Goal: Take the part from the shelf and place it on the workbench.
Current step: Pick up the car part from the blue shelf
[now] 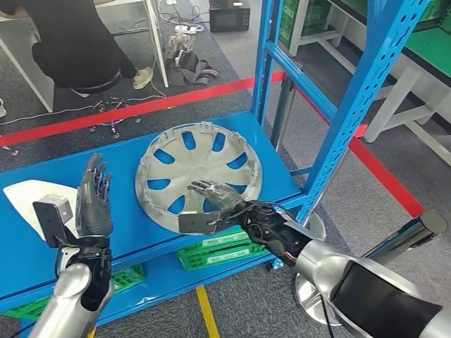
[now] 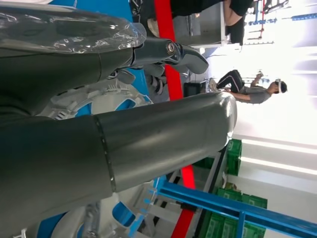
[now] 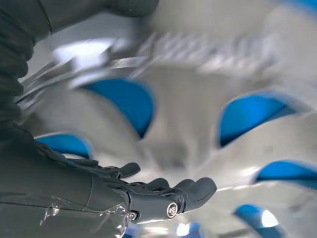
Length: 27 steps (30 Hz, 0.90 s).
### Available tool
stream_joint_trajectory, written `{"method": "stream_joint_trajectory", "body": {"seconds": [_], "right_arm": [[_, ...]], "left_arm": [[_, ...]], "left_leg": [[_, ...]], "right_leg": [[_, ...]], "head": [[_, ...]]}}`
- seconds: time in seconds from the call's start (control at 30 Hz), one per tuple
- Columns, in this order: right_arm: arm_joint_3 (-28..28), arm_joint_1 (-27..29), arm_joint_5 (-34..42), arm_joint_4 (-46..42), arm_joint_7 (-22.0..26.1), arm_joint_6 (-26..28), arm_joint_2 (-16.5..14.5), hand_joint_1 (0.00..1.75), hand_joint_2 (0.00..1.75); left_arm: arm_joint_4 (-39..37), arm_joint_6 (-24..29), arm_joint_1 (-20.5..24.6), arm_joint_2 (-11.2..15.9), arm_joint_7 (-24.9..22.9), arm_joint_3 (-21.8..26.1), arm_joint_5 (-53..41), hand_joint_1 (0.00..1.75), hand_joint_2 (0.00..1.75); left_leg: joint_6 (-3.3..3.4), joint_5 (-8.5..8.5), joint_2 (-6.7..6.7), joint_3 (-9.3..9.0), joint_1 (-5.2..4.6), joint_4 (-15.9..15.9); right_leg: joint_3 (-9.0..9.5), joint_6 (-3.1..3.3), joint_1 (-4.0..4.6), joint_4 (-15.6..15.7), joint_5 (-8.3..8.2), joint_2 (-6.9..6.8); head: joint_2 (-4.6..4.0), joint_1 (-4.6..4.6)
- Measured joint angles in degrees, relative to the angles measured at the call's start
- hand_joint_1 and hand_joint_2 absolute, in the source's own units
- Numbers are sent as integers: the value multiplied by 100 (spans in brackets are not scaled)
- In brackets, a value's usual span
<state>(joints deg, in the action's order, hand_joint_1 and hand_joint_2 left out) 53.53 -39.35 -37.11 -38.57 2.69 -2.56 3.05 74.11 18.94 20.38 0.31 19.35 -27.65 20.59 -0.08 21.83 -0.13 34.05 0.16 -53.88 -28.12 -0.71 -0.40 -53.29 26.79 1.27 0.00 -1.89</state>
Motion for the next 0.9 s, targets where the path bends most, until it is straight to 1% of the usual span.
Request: {"method": "stream_joint_trajectory", "body": {"seconds": [0.3,0.5,0.77,0.9], "right_arm": [[55,-42,-223,348,46,278,-247,0,175],[48,-69,-227,464,86,291,-340,0,175],[-37,-78,-176,544,228,152,-473,0,175],[-56,-114,-115,587,404,-168,-557,0,175]], "left_arm": [[186,135,-71,60,-167,0,0,0,0],[286,135,-98,103,-179,0,0,0,0],[327,149,-122,156,-140,0,17,0,0],[368,199,-136,199,-137,0,17,0,0]], "left_leg": [[-3,2,-4,-18,4,2],[-6,4,-3,-22,4,3],[-7,5,-3,-26,5,8],[-12,8,0,-31,5,9]], "right_leg": [[21,9,4,0,10,-4],[23,9,4,0,12,-2],[25,9,5,0,13,-2],[29,14,5,0,17,0]], "head": [[0,-1],[0,2],[0,4],[0,3]]}}
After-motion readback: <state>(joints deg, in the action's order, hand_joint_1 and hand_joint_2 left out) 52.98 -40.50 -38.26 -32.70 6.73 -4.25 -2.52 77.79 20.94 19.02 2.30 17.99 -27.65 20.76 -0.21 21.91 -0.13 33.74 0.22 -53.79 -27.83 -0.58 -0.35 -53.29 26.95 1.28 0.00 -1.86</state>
